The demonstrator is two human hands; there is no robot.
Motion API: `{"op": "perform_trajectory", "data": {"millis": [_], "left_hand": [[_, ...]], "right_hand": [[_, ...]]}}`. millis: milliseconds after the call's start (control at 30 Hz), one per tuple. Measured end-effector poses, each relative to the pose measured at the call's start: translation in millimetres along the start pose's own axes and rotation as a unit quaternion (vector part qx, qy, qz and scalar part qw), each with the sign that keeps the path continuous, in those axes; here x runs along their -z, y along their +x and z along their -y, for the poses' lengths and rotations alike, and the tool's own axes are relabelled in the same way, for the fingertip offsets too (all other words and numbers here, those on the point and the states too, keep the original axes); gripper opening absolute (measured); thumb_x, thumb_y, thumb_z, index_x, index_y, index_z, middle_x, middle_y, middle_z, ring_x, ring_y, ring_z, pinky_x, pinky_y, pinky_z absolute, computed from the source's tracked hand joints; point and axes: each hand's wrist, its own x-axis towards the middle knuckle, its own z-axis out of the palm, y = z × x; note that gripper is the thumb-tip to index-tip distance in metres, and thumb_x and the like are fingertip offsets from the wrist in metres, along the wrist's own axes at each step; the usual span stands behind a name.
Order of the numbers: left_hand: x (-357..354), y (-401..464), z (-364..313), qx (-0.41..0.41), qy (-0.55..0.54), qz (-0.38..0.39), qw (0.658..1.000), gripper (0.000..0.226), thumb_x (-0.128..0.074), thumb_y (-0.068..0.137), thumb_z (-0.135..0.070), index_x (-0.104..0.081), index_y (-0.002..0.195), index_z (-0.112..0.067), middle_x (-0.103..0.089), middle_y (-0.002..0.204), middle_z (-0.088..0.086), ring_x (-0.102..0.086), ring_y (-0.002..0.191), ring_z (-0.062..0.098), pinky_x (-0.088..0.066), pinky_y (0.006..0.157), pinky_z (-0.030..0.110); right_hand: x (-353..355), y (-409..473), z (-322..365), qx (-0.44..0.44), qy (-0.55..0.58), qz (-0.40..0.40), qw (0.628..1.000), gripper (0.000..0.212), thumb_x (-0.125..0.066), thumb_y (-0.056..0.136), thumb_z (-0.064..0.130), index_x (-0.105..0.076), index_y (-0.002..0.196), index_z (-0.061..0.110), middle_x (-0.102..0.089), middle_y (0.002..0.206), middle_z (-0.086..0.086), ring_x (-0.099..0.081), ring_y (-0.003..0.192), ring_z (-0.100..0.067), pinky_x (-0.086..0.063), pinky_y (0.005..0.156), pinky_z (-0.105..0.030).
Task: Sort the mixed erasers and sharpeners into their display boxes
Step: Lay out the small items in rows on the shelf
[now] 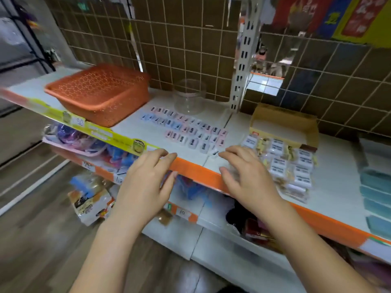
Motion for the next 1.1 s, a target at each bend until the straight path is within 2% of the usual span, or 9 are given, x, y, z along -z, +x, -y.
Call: {"op": "perform_trajectory", "data": {"millis": [167, 267, 467, 567, 800, 933, 1000, 1067, 1100], "left_hand": [[16, 3, 73, 0.037, -0.002, -0.013, 0.999, 0.046, -0.042, 0.084, -0.034, -0.062, 0.112, -0.005, -0.061, 0.108, 0.011, -0.046, 0.101, 0.022, -0.036, 0.087, 0.032], [23, 12, 112, 0.057, 0.007, -0.022, 0.998, 0.046, -0.041, 0.085, -0.035, -0.062, 0.113, -0.005, -0.061, 0.108, 0.011, -0.044, 0.100, 0.021, -0.034, 0.087, 0.031], [38, 47, 185, 0.093, 0.041, -0.028, 0.994, 0.048, -0.041, 0.084, -0.035, -0.063, 0.112, -0.003, -0.061, 0.108, 0.015, -0.057, 0.099, 0.034, -0.035, 0.088, 0.034], [49, 62, 216, 0.098, 0.062, -0.038, 0.993, 0.047, -0.041, 0.083, -0.034, -0.063, 0.112, -0.004, -0.061, 0.107, 0.013, -0.057, 0.095, 0.033, -0.034, 0.087, 0.032], [66, 116, 291, 0.103, 0.042, -0.027, 0.993, 0.051, -0.041, 0.081, -0.038, -0.063, 0.111, -0.003, -0.063, 0.102, 0.017, -0.059, 0.095, 0.035, -0.044, 0.084, 0.036], [62, 170, 334, 0.106, 0.011, 0.055, 0.993, 0.040, -0.063, 0.085, -0.022, -0.058, 0.122, -0.009, -0.060, 0.117, 0.014, -0.054, 0.110, 0.029, -0.035, 0.092, 0.030], [54, 197, 351, 0.089, -0.003, 0.128, 0.988, 0.042, -0.066, 0.083, -0.021, -0.058, 0.123, -0.012, -0.061, 0.119, 0.011, -0.054, 0.110, 0.026, -0.036, 0.088, 0.026], [45, 220, 364, 0.069, -0.009, 0.202, 0.977, 0.042, -0.068, 0.080, -0.021, -0.059, 0.122, -0.017, -0.063, 0.117, 0.006, -0.056, 0.106, 0.022, -0.038, 0.081, 0.023], [40, 230, 369, 0.060, -0.005, 0.242, 0.968, 0.043, -0.069, 0.079, -0.019, -0.059, 0.120, -0.019, -0.063, 0.115, 0.004, -0.057, 0.103, 0.021, -0.040, 0.080, 0.023]], "right_hand": [[-40, 41, 34, 0.004, -0.006, 0.005, 1.000, 0.031, -0.057, 0.077, 0.020, -0.068, 0.101, 0.005, -0.065, 0.099, -0.012, -0.061, 0.091, -0.034, -0.048, 0.081, -0.039], [-65, 72, 47, 0.011, 0.002, 0.015, 1.000, 0.041, -0.044, 0.080, 0.031, -0.068, 0.103, 0.006, -0.064, 0.102, -0.011, -0.061, 0.094, -0.033, -0.046, 0.084, -0.035], [-110, 148, 67, 0.036, 0.052, -0.004, 0.998, 0.042, -0.042, 0.079, 0.029, -0.067, 0.100, 0.003, -0.065, 0.100, -0.015, -0.062, 0.090, -0.035, -0.035, 0.081, -0.028], [-129, 185, 78, 0.046, 0.088, -0.004, 0.995, 0.043, -0.042, 0.079, 0.031, -0.067, 0.101, 0.004, -0.064, 0.103, -0.014, -0.061, 0.091, -0.034, -0.035, 0.080, -0.028], [-158, 272, 121, 0.103, 0.110, 0.012, 0.989, 0.028, -0.058, 0.076, 0.011, -0.068, 0.101, 0.002, -0.066, 0.100, -0.018, -0.062, 0.093, -0.035, -0.034, 0.082, -0.026], [-182, 322, 148, 0.069, 0.091, 0.146, 0.983, 0.034, -0.061, 0.084, 0.011, -0.061, 0.118, 0.010, -0.060, 0.115, -0.006, -0.054, 0.107, -0.021, -0.034, 0.088, -0.023], [-198, 345, 160, 0.028, 0.083, 0.217, 0.972, 0.028, -0.060, 0.085, 0.011, -0.063, 0.113, 0.014, -0.061, 0.106, 0.000, -0.056, 0.096, -0.015, -0.042, 0.084, -0.024], [-214, 362, 169, -0.012, 0.064, 0.263, 0.963, 0.019, -0.059, 0.084, 0.009, -0.064, 0.101, 0.017, -0.064, 0.099, -0.004, -0.059, 0.083, -0.016, -0.050, 0.074, -0.030], [-222, 368, 171, -0.032, 0.040, 0.282, 0.958, 0.018, -0.058, 0.083, 0.009, -0.064, 0.098, 0.015, -0.064, 0.098, -0.007, -0.058, 0.081, -0.018, -0.049, 0.068, -0.029]]}}
